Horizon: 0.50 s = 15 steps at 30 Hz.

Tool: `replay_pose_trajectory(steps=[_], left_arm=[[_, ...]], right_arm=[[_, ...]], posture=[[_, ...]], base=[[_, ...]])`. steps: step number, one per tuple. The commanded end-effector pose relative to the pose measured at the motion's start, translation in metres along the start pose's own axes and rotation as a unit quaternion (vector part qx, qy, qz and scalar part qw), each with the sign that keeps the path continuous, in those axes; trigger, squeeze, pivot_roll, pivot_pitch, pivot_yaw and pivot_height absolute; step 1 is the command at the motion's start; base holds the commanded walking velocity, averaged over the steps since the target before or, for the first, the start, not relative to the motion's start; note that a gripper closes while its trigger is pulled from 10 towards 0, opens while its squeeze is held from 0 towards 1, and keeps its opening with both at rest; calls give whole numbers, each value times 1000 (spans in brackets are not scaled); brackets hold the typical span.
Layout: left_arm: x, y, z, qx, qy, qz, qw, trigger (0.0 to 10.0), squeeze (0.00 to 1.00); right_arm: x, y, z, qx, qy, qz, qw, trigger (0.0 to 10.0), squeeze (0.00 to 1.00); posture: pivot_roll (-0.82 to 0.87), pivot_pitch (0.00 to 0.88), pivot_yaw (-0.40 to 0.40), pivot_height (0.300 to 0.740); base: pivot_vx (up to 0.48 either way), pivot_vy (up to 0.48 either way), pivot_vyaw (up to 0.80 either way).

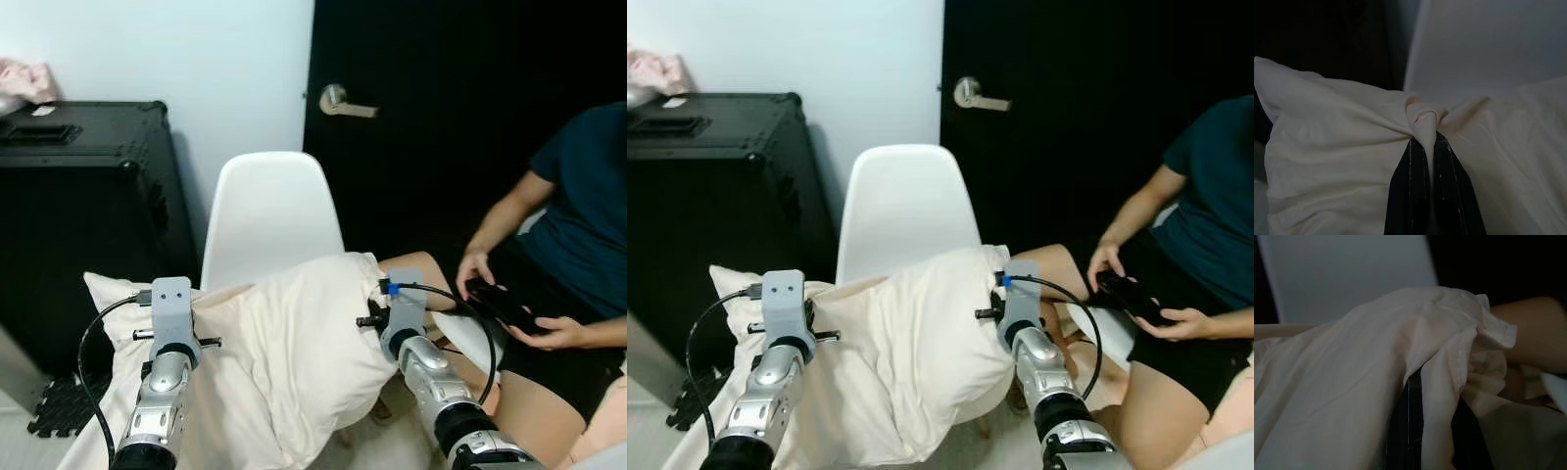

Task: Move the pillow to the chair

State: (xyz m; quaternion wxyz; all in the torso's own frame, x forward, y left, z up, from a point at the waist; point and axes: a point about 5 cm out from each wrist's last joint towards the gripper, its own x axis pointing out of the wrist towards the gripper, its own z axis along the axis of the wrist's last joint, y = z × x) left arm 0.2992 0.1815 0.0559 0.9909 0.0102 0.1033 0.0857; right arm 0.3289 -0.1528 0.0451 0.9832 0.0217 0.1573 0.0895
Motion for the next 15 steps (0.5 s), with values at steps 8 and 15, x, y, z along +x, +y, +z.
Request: replay_pose_trajectory(steps=[8, 15], left_arm=[[3, -9, 7, 66, -23, -67, 995, 10000, 0], [16, -1, 22, 85, -43, -43, 995, 10000, 0]], right_arm=[[4, 9, 7, -6, -15, 15, 1000, 10000, 0], [9, 12, 13, 17, -15, 11, 1000, 10000, 0]], posture=[[-14, 49, -84, 740], [-11, 65, -85, 730]], base=[[0, 0, 0], [0, 0, 0]])
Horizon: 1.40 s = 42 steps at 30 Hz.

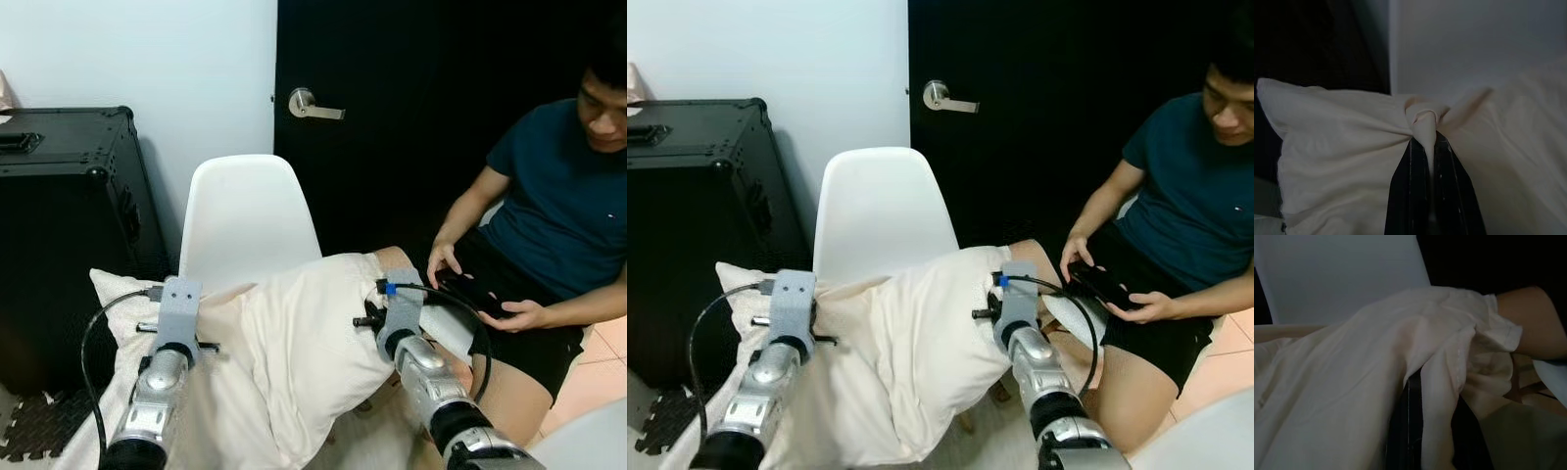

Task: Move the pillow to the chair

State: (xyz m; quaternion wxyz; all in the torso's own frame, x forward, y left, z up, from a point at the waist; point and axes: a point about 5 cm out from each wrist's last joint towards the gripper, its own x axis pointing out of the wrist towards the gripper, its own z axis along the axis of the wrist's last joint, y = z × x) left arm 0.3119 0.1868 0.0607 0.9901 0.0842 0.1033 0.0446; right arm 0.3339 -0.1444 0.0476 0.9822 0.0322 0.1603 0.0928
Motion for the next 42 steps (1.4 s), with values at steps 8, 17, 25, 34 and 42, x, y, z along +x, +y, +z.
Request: replay_pose_trajectory(steps=[8, 17, 25, 34, 42], left_arm=[[22, 7, 40, 24, -62, -7, 998, 10000, 0], [28, 10, 47, 41, -70, -15, 997, 10000, 0], [32, 10, 51, 58, -73, -25, 995, 10000, 0], [38, 11, 64, 69, -89, -24, 993, 10000, 0], [39, 9, 63, 74, -92, -23, 993, 10000, 0]], right_arm=[[10, 7, 23, 5, -33, 6, 999, 10000, 0], [10, 8, 21, -3, -21, 16, 1000, 10000, 0], [9, 3, 24, -4, -39, 11, 999, 10000, 0], [13, 4, 39, -12, -59, 10, 998, 10000, 0], [15, 10, 43, -3, -67, 12, 998, 10000, 0]], posture=[[-16, 94, -77, 691], [-16, 114, -61, 667], [-12, 135, -53, 662], [-11, 160, -42, 642], [-13, 195, -42, 637]], base=[[0, 0, 0], [0, 0, 0], [0, 0, 0], [0, 0, 0], [0, 0, 0]])
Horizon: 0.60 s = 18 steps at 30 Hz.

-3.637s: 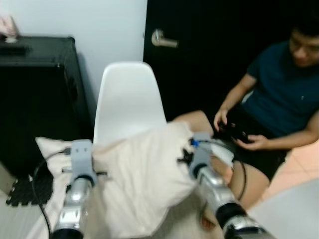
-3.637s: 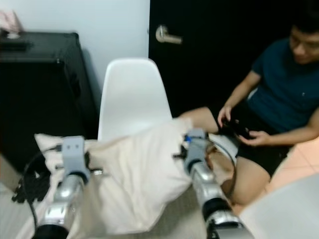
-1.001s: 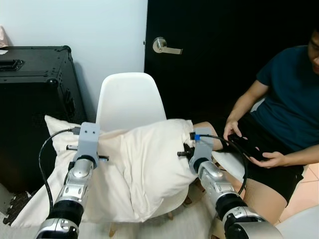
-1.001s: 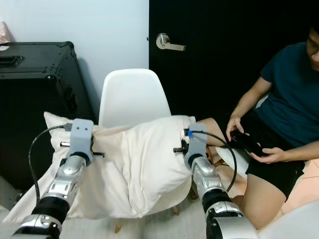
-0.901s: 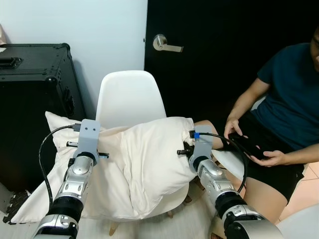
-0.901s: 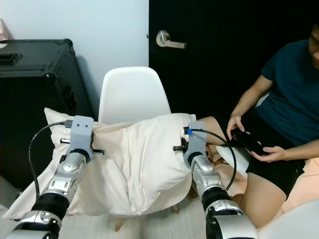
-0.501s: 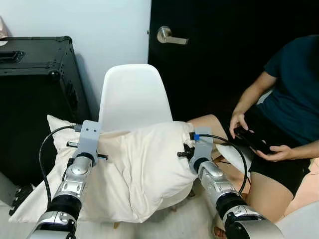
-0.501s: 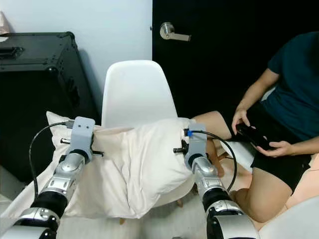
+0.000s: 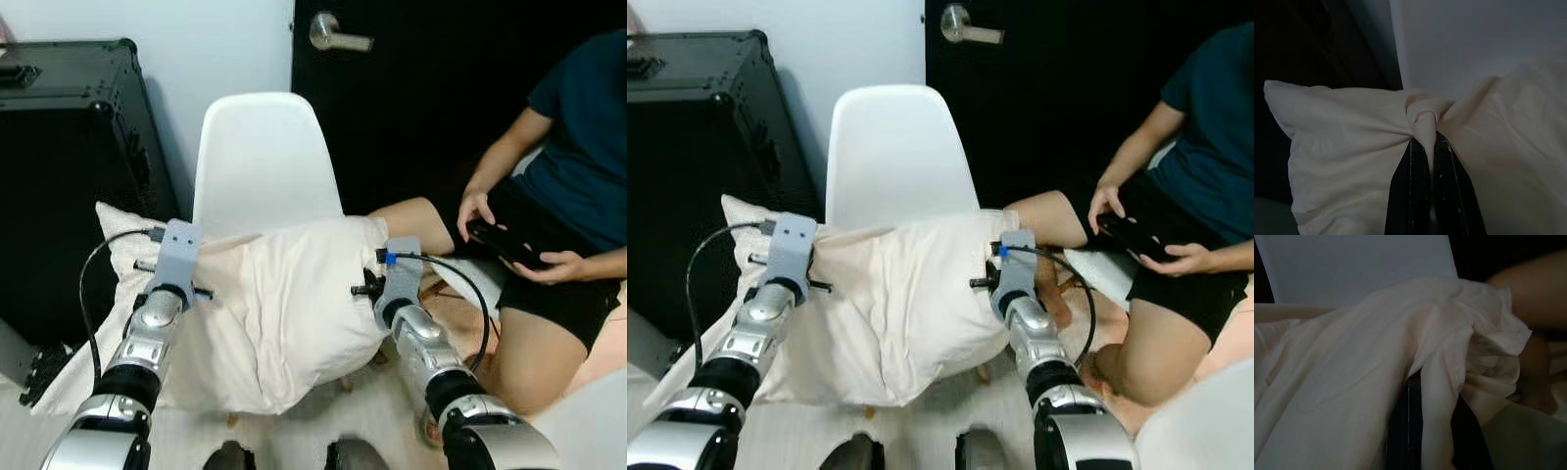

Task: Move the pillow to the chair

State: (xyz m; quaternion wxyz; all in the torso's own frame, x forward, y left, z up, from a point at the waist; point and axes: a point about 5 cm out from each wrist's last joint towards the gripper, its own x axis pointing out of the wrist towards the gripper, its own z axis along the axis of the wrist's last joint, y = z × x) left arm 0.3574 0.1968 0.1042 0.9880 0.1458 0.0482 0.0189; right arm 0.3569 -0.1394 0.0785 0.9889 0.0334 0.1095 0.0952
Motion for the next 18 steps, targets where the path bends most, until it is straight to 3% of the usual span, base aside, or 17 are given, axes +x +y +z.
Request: replay_pose_trajectory(steps=[1, 5, 18], left_arm=[[4, -3, 13, 14, -35, -5, 999, 10000, 0], [6, 6, 20, 17, -46, 21, 999, 10000, 0], [10, 29, 34, 25, -71, 66, 995, 10000, 0]], right_arm=[[4, 8, 8, 6, -19, 13, 1000, 10000, 0], [8, 13, 18, 4, -31, 23, 999, 10000, 0], [13, 21, 31, -11, -43, 57, 997, 10000, 0]], posture=[[-12, 207, -46, 632], [-10, 229, -58, 614], [2, 246, -85, 614]], base=[[0, 0, 0], [0, 0, 0], [0, 0, 0]])
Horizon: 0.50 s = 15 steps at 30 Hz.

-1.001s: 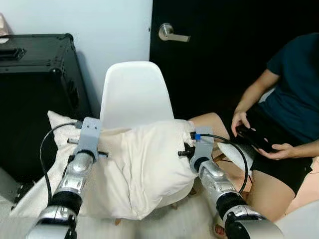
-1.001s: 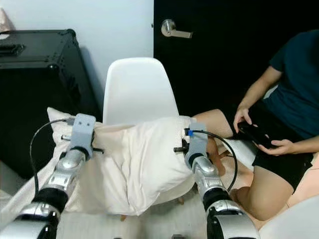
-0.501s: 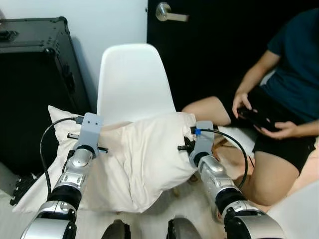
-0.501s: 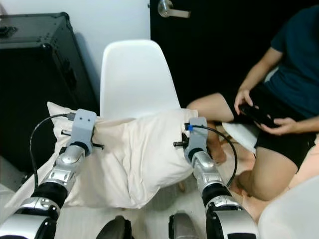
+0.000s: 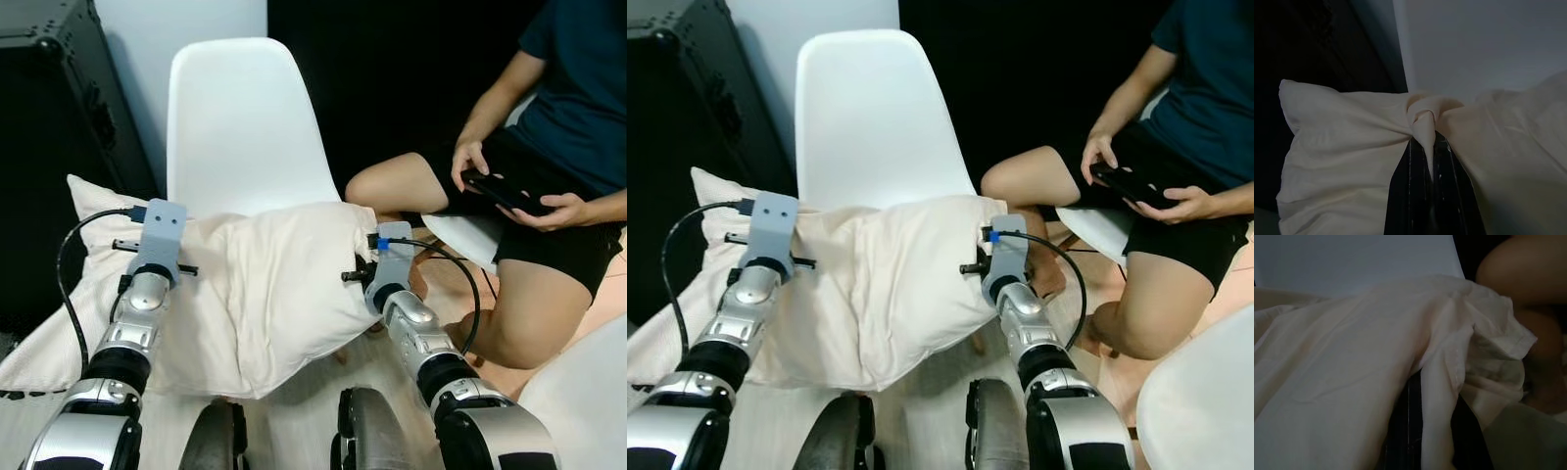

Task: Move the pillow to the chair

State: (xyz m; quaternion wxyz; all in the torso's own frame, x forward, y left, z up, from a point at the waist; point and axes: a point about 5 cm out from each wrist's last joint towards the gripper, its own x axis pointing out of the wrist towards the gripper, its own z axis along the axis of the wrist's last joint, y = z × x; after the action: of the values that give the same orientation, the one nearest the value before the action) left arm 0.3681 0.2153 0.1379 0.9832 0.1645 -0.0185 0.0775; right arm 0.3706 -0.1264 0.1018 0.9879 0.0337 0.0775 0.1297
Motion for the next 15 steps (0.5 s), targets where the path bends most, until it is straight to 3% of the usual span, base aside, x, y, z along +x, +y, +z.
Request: replay_pose_trajectory(steps=[1, 9, 14, 15], left_arm=[[3, 3, 6, 11, -15, 0, 1000, 10000, 0], [7, 10, 11, 14, -19, 9, 1000, 10000, 0], [12, 8, 21, 1, -37, 2, 999, 10000, 0], [16, 4, 32, -5, -53, -7, 999, 10000, 0]], right_arm=[[4, 9, 7, -5, -14, 23, 1000, 10000, 0], [9, 13, 18, -9, -24, 32, 999, 10000, 0], [12, 12, 30, -19, -44, 23, 999, 10000, 0], [14, 7, 39, -10, -61, 4, 998, 10000, 0]], posture=[[1, 251, -88, 614], [-4, 294, -103, 614], [0, 326, -105, 614], [5, 346, -105, 609]], base=[[0, 0, 0], [0, 0, 0], [0, 0, 0], [0, 0, 0]])
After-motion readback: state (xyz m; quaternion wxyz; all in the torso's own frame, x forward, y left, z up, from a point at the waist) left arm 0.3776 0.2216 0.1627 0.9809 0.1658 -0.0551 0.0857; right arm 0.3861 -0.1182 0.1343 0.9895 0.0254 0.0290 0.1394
